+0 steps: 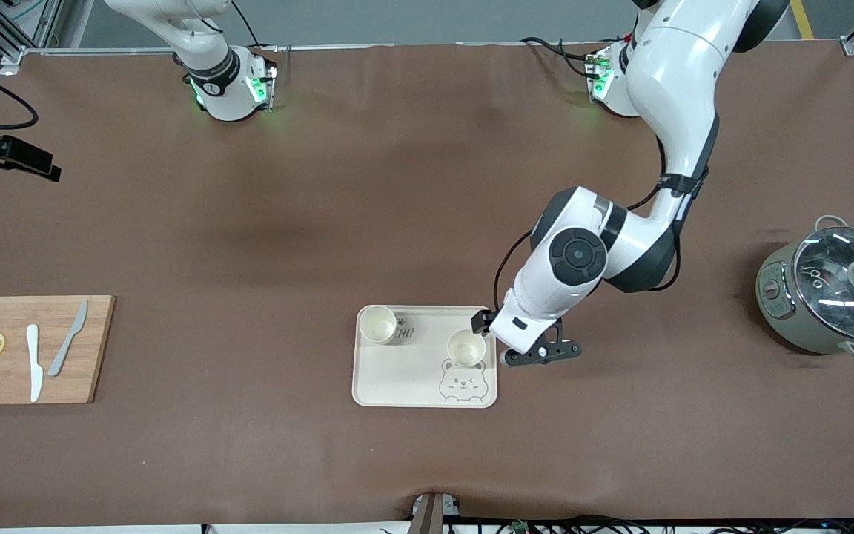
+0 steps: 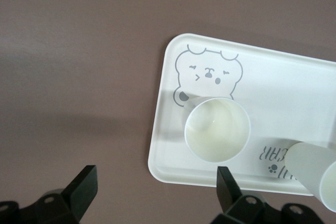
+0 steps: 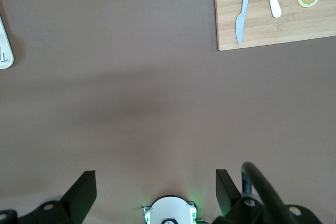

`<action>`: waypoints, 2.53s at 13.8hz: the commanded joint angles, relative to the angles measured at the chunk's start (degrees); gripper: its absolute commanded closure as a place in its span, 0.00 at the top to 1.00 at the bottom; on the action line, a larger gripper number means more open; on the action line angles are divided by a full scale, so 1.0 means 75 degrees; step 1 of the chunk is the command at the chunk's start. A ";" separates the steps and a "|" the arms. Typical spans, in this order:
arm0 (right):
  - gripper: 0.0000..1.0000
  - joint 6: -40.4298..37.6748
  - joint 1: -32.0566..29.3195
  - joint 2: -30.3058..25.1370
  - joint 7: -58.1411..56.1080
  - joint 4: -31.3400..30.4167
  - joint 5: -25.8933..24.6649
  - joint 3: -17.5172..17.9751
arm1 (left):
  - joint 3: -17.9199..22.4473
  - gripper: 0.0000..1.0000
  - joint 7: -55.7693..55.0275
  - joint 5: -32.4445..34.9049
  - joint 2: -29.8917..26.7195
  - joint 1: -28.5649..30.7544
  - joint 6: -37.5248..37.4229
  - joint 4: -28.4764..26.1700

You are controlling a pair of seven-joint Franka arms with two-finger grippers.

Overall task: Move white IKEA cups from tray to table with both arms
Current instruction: 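Lower the left gripper and grasp the white cup by its rim, then carry the cup toward the pot while the right gripper reaches the tray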

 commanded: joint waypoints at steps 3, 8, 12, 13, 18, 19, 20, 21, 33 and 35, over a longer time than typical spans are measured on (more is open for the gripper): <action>1.00 -0.0096 -0.0066 0.0095 -0.0092 0.0112 -0.0042 0.0065 | 0.0139 1.00 -0.0069 -0.0019 0.0723 -0.0187 0.1158 0.0195; 1.00 -0.0096 -0.0078 0.0095 -0.0092 0.0112 -0.0042 0.0065 | 0.0245 1.00 -0.0046 0.0133 0.1087 -0.0222 0.1710 0.0195; 1.00 -0.0329 -0.0055 0.0293 -0.0092 0.0100 -0.0076 0.0065 | 0.0245 0.57 -0.0069 0.0133 0.1240 -0.0328 0.1840 0.0195; 1.00 -0.0377 -0.0055 0.0329 -0.0092 0.0100 -0.0088 0.0065 | 0.0245 0.35 -0.0058 0.0133 0.1252 -0.0339 0.1840 0.0195; 1.00 -0.0389 -0.0125 0.0517 -0.0092 0.0100 -0.0124 0.0065 | 0.0245 0.00 -0.0011 0.0133 0.1217 -0.0339 0.1840 0.0219; 1.00 -0.0400 -0.0137 0.0691 -0.0080 0.0100 -0.0147 0.0065 | 0.0245 0.00 0.0047 0.0122 0.1182 -0.0339 0.1840 0.0219; 1.00 -0.0435 -0.0137 0.0739 -0.0092 0.0088 -0.0147 0.0065 | 0.0245 0.00 0.0071 0.0133 0.1147 -0.0339 0.1840 0.0219; 1.00 -0.0528 -0.0160 0.0739 -0.0092 0.0088 -0.0147 0.0065 | 0.0256 0.00 0.0095 0.0133 0.1123 -0.0328 0.1840 0.0230; 1.00 0.0497 0.0482 0.0786 0.0819 -0.0741 0.0919 0.0100 | 0.0198 0.00 0.1440 0.0204 -0.1581 0.1113 -0.0384 -0.0833; 1.00 0.1563 0.0869 0.0786 0.1416 -0.1409 0.1047 0.0100 | 0.0140 0.00 0.1793 0.0204 -0.2319 0.1744 -0.0410 -0.1932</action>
